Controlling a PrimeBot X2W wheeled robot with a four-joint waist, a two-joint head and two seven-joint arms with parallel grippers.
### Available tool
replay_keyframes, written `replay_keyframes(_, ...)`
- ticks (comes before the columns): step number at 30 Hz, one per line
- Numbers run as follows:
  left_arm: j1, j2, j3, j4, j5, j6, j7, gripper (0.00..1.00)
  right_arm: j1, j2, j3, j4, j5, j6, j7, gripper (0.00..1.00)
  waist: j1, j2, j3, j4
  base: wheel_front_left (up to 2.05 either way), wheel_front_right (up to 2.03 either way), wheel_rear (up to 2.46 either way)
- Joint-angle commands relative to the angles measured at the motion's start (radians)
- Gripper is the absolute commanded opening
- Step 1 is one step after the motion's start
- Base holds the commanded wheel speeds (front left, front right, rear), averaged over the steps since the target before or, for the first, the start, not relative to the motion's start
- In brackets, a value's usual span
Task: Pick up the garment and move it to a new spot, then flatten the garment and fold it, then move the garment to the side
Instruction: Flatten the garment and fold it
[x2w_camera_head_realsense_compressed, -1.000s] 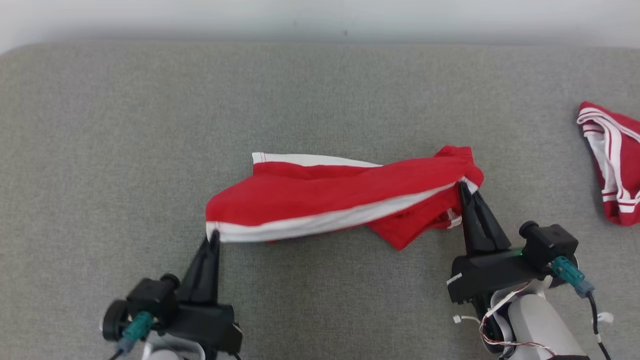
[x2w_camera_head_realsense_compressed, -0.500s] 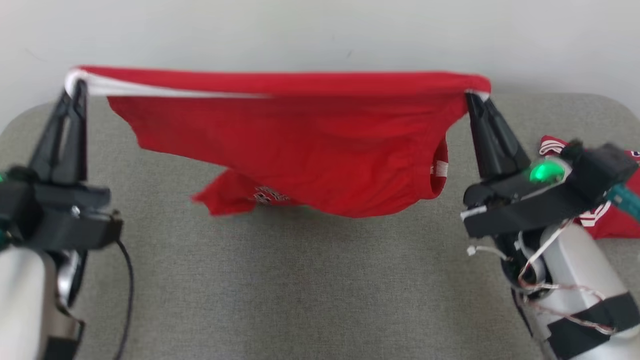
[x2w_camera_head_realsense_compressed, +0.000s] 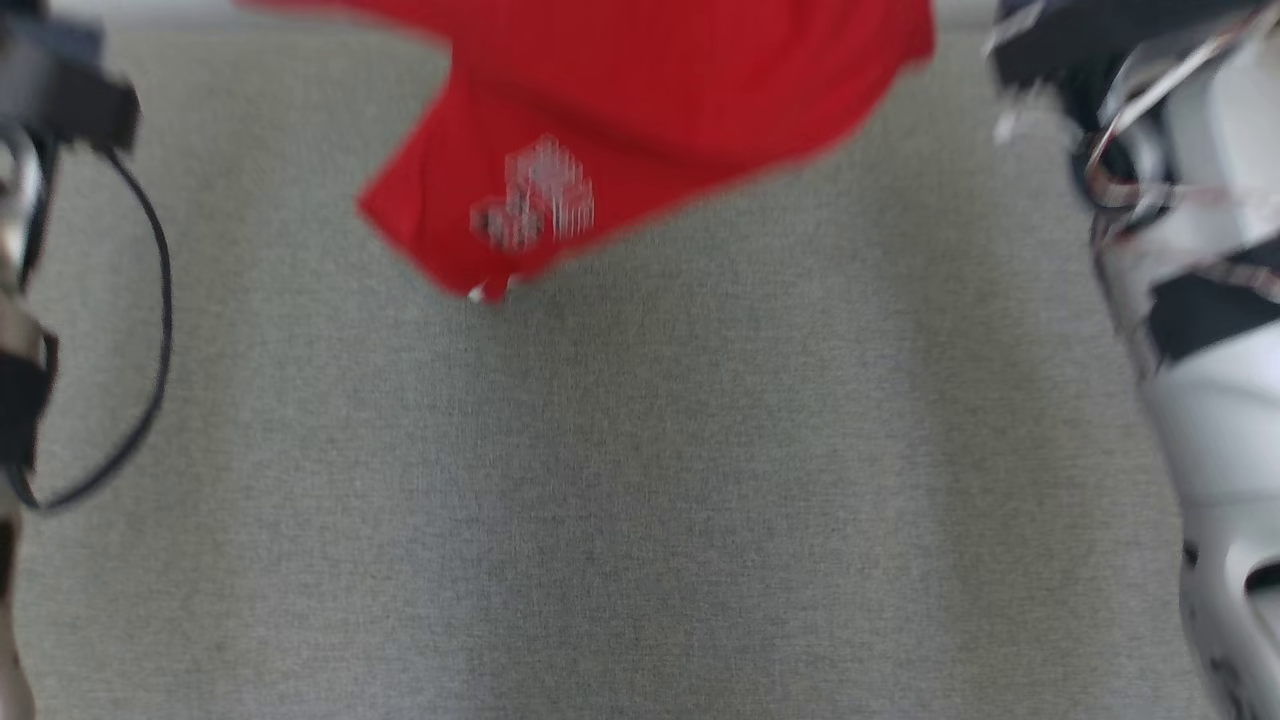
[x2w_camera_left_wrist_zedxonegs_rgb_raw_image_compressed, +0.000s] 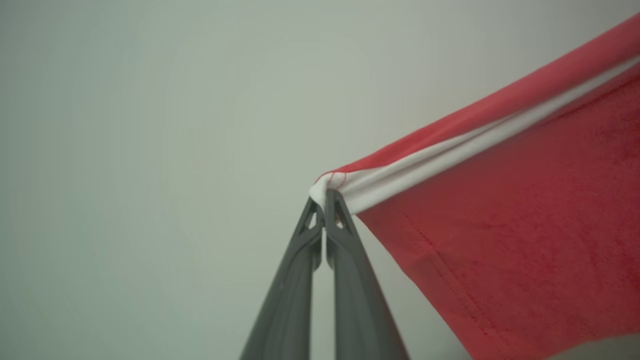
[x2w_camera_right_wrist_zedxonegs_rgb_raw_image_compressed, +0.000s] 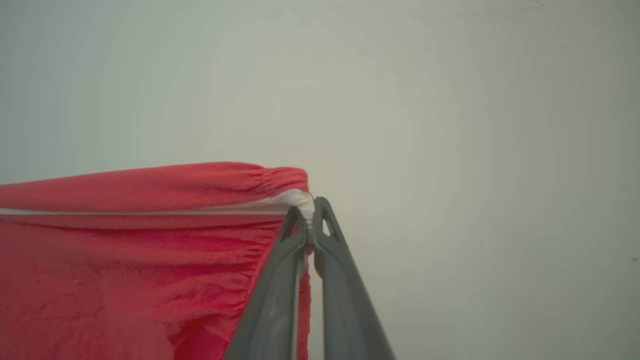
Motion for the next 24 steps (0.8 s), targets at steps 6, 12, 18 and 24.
replay_keyframes(6, -0.156, 0.008, 0.014, 0.054, 0.031, 0.068, -0.033, 0.0, -0.156, -0.014, -0.073, 0.129, -0.085, -0.01, -0.076, 0.0, -0.0002, -0.0001, 0.14, 0.034, 0.0, 0.0, 0.0)
replay_keyframes(12, -0.025, -0.036, 0.006, 0.025, -0.001, 0.092, -0.037, 0.0, -0.024, -0.032, -0.059, 0.125, -0.102, -0.01, -0.083, 0.0, -0.0002, -0.0001, 0.088, 0.049, 0.0, 0.0, 0.0)
replay_keyframes(18, 0.301, -0.127, 0.028, 0.015, -0.069, 0.107, -0.038, 0.0, 0.256, -0.04, 0.019, 0.059, -0.035, -0.008, -0.083, 0.0, -0.0002, -0.0001, 0.005, 0.052, 0.0, 0.0, 0.0)
replay_keyframes(24, 0.636, -0.231, 0.073, 0.031, -0.121, 0.116, -0.038, 0.0, 0.547, -0.068, 0.1, -0.011, 0.012, -0.006, -0.083, 0.0, -0.0002, -0.0001, -0.107, 0.046, 0.0, 0.0, 0.0)
